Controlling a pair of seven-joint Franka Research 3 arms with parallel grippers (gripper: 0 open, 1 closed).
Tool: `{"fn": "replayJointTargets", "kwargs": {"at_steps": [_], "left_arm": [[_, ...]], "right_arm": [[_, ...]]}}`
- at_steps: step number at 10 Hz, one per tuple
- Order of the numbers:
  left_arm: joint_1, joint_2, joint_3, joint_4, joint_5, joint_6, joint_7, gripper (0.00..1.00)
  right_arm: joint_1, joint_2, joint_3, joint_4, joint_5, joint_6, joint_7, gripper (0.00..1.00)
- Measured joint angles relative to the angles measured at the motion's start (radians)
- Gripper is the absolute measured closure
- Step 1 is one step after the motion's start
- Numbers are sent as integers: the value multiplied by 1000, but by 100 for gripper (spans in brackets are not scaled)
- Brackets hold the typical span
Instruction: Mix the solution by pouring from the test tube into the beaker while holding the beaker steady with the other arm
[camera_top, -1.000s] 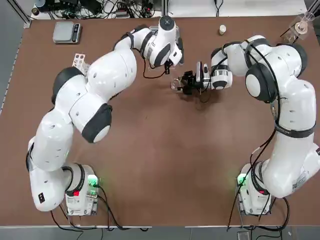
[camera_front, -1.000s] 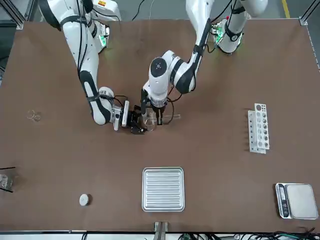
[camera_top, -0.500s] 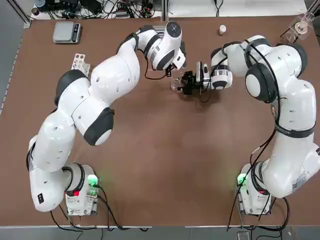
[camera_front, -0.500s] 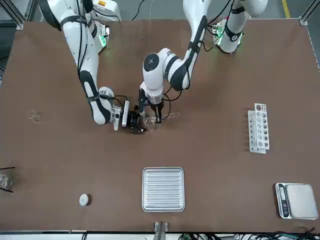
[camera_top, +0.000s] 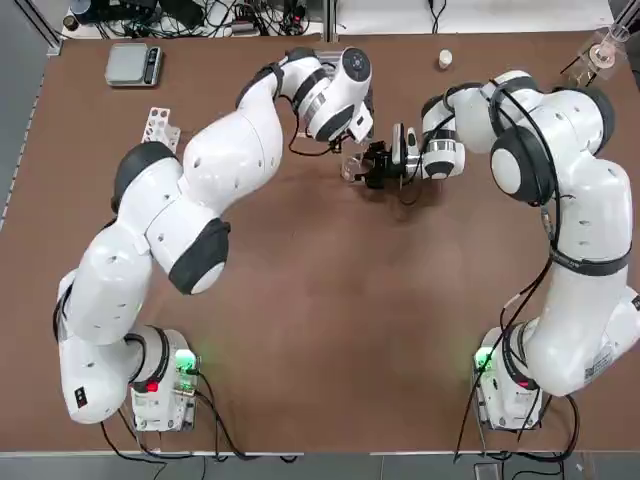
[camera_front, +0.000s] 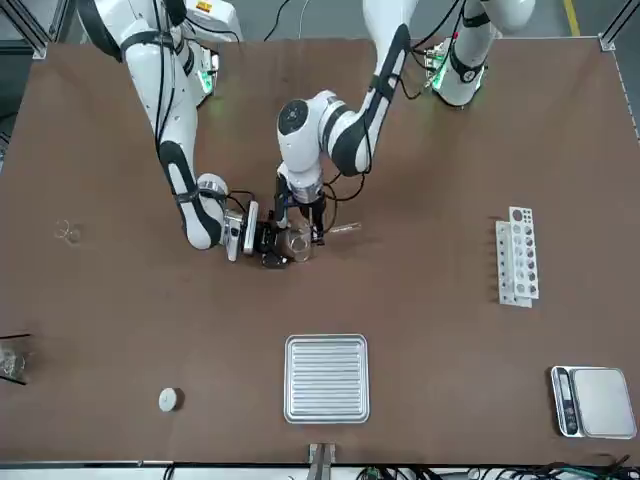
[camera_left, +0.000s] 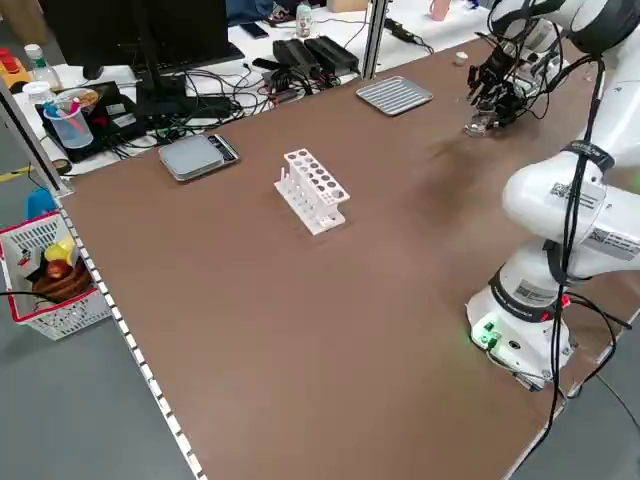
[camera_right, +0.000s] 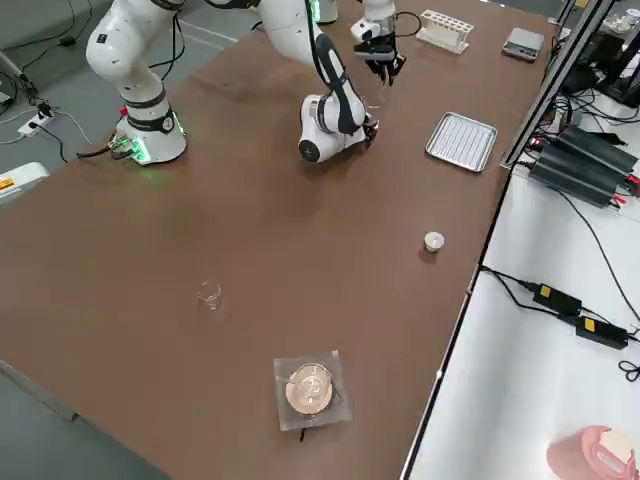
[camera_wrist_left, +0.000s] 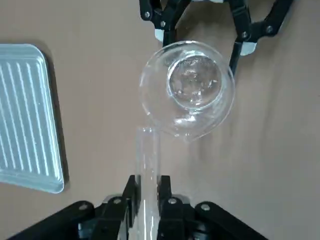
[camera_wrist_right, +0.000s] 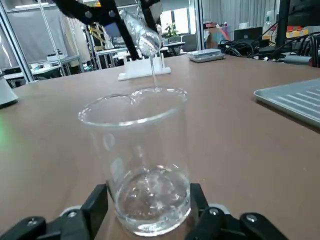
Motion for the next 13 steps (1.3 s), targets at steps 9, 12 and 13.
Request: {"fn": "replayJointTargets", "kwargs": {"at_steps": [9, 12, 13], "left_arm": [[-2, 10, -1, 45, 25, -41, -1, 78], [-3, 48, -5, 60, 25, -42, -14, 78], [-4, 55, -6, 66, 25, -42, -20, 78]], "right_arm": [[0, 0, 0, 0, 1, 0, 0, 27], [0, 0, 0, 0, 1, 0, 0, 27], [0, 0, 0, 0, 1, 0, 0, 27]]}}
